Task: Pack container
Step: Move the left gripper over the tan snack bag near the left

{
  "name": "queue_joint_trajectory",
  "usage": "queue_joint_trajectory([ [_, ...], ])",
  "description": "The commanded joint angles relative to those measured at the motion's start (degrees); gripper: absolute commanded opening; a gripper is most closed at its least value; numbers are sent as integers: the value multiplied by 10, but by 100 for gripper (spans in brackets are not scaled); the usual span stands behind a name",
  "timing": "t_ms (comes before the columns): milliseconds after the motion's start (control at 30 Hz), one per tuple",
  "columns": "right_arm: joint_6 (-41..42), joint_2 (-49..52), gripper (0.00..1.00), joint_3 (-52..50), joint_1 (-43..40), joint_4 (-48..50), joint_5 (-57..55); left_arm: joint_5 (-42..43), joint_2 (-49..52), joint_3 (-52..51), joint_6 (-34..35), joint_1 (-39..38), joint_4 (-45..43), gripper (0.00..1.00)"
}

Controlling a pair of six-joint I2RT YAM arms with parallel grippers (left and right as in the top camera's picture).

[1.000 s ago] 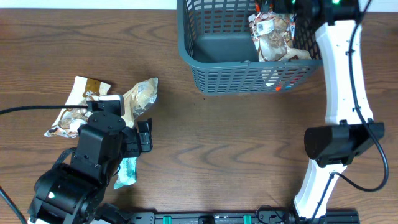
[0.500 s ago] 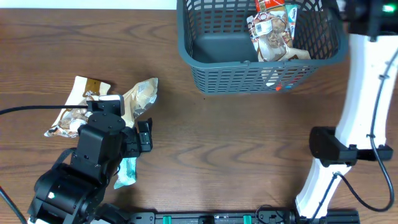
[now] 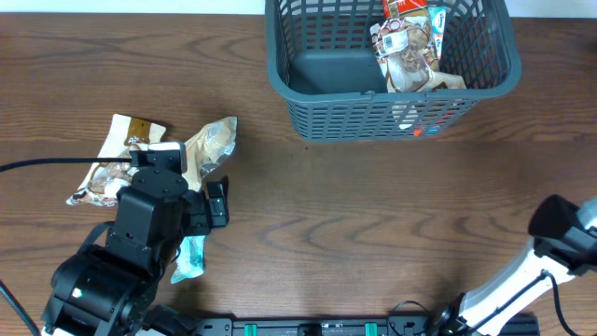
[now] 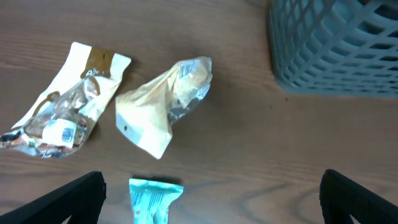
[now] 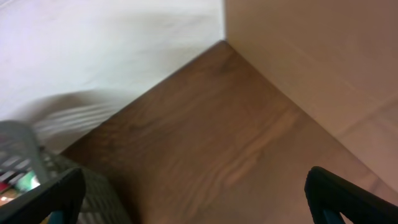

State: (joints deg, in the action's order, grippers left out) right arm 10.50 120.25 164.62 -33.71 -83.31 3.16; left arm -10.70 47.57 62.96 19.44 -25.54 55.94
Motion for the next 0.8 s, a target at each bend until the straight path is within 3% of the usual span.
queue_joint_trajectory([
  [0, 15, -9, 99, 6, -25, -14, 40, 23, 0, 10, 4, 2, -10, 99],
  [167, 15, -9, 99, 4, -35, -33, 40, 82, 0, 10, 14, 2, -12, 99],
  [333, 15, -9, 99, 4, -35, -63, 39, 6, 13, 10, 22, 2, -12, 99],
  [500, 15, -9, 99, 4, -35, -77, 39, -130, 67, 10, 166, 16, -61, 99],
  [767, 15, -9, 99, 4, -35, -85, 39, -112, 200, 20, 333, 125, -161, 98],
])
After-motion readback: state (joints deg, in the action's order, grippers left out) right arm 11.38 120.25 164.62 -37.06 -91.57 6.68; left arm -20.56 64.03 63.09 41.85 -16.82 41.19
